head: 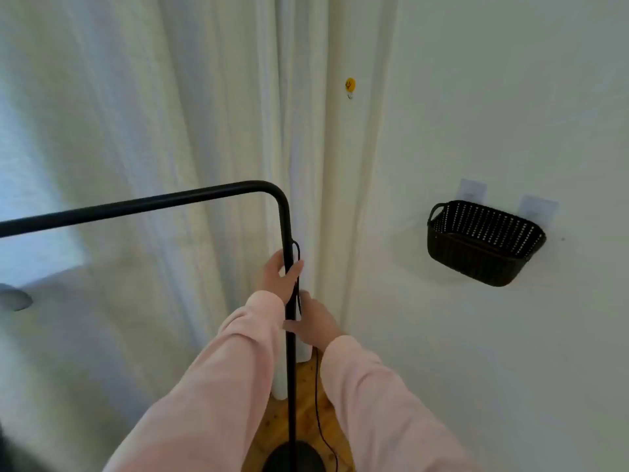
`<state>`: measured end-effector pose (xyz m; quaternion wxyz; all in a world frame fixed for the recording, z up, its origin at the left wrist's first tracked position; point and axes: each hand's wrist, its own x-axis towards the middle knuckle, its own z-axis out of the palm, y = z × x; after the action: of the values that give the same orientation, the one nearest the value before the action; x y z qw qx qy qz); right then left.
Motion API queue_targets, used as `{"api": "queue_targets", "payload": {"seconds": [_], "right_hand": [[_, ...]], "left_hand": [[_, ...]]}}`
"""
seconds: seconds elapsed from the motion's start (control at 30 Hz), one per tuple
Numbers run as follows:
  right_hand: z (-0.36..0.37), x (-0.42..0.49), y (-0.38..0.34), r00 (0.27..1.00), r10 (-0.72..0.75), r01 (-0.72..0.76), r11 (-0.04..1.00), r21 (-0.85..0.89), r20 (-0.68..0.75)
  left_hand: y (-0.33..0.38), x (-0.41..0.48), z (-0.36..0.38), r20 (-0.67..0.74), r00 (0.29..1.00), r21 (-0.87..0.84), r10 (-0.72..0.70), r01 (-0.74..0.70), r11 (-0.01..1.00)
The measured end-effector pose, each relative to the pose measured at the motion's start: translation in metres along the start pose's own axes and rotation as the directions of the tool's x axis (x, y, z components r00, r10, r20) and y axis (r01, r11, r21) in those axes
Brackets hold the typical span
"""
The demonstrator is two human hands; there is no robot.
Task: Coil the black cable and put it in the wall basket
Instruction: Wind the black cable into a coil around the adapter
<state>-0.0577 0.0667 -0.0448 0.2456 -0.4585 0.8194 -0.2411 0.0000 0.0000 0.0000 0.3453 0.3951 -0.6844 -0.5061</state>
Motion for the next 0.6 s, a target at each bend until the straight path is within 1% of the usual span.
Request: {"api": "queue_targets", "payload": {"seconds": [0.07, 0.13, 0.23, 0.3, 0.37, 0.43, 0.47, 0.6], "right_hand": [[0.004, 0.009, -0.005, 1.0, -0.011, 0.011, 1.0, 0.028, 0.012], [0.006, 0.016, -0.008, 1.0, 0.009, -0.009, 0.999, 0.049, 0.005], [0.005, 0.031, -0.005, 0.998, 0.035, -0.039, 0.997, 0.061, 0.06], [0.004, 0.037, -0.003, 0.997, 0.03, -0.029, 0.999, -0.016, 0.064], [0.006, 0.043, 0.0, 0.999, 0.033, -0.03, 0.997, -0.069, 0.039], [0.006, 0.05, 0.0, 0.999, 0.019, -0.013, 0.99, -0.142, 0.042], [0.007, 0.053, 0.0, 0.999, 0.02, -0.012, 0.989, -0.144, 0.049], [0.002, 0.061, 0.005, 0.999, 0.041, -0.04, 0.996, -0.079, 0.01]], "left_hand": [[0.001, 0.009, 0.003, 0.009, 1.0, -0.072, -0.018, 0.018, 0.997], [0.001, 0.015, 0.006, 0.027, 0.998, -0.15, -0.058, 0.061, 0.987], [-0.002, 0.024, 0.012, 0.005, 0.998, -0.17, -0.067, 0.067, 0.983], [-0.002, 0.028, 0.017, -0.017, 0.997, -0.2, -0.072, 0.067, 0.977], [-0.002, 0.034, 0.022, -0.053, 0.996, -0.233, -0.065, 0.051, 0.971], [-0.003, 0.039, 0.024, -0.083, 0.994, -0.237, -0.065, 0.044, 0.97], [-0.005, 0.041, 0.025, -0.085, 0.994, -0.23, -0.065, 0.044, 0.972], [-0.004, 0.052, 0.032, -0.077, 0.995, -0.205, -0.068, 0.05, 0.977]]}}
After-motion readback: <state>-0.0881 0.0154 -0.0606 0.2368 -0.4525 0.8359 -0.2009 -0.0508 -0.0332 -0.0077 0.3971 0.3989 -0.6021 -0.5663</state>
